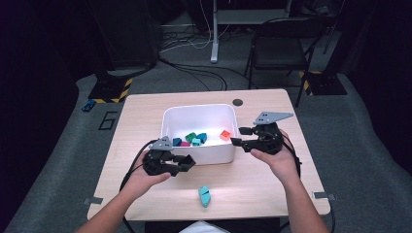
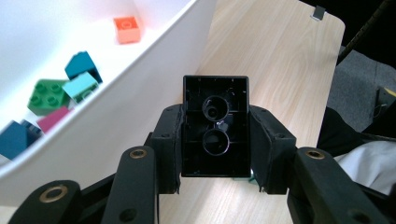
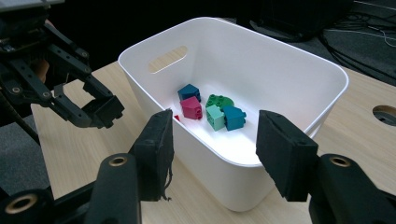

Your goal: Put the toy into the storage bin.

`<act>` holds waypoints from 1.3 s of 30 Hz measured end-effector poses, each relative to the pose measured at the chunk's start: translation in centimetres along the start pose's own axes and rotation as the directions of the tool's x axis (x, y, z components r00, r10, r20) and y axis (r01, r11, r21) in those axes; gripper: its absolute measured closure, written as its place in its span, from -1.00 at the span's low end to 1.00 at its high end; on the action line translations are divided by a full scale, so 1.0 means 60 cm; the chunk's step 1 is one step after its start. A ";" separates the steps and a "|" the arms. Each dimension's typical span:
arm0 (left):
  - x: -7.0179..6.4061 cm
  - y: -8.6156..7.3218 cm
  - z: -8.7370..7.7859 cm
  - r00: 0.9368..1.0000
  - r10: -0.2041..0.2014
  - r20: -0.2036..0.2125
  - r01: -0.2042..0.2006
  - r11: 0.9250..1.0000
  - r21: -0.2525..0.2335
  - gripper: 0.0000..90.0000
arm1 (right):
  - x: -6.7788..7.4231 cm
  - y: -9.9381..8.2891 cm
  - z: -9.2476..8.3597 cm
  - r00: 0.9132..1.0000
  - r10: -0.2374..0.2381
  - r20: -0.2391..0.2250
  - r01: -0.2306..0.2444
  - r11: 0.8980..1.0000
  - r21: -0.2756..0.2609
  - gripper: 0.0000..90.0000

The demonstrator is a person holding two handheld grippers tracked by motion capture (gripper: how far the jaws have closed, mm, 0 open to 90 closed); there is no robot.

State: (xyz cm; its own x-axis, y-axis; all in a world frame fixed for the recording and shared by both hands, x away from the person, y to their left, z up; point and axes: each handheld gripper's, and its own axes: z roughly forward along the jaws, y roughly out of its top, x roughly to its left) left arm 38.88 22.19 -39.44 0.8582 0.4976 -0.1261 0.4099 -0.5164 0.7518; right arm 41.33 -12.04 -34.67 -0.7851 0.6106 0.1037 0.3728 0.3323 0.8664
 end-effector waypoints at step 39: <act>0.079 0.160 0.005 1.000 -0.023 -0.015 0.022 0.997 -0.079 0.29 | -0.007 0.000 -0.008 1.000 0.004 0.002 -0.004 1.000 -0.015 0.02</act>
State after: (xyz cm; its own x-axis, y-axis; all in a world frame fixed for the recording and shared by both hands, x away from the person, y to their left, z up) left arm 46.97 19.38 -33.04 0.8437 0.5198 -0.1339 0.4029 -0.4484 0.7979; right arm 41.40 -12.64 -34.44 -0.7828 0.6131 0.1065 0.3685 0.3189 0.8732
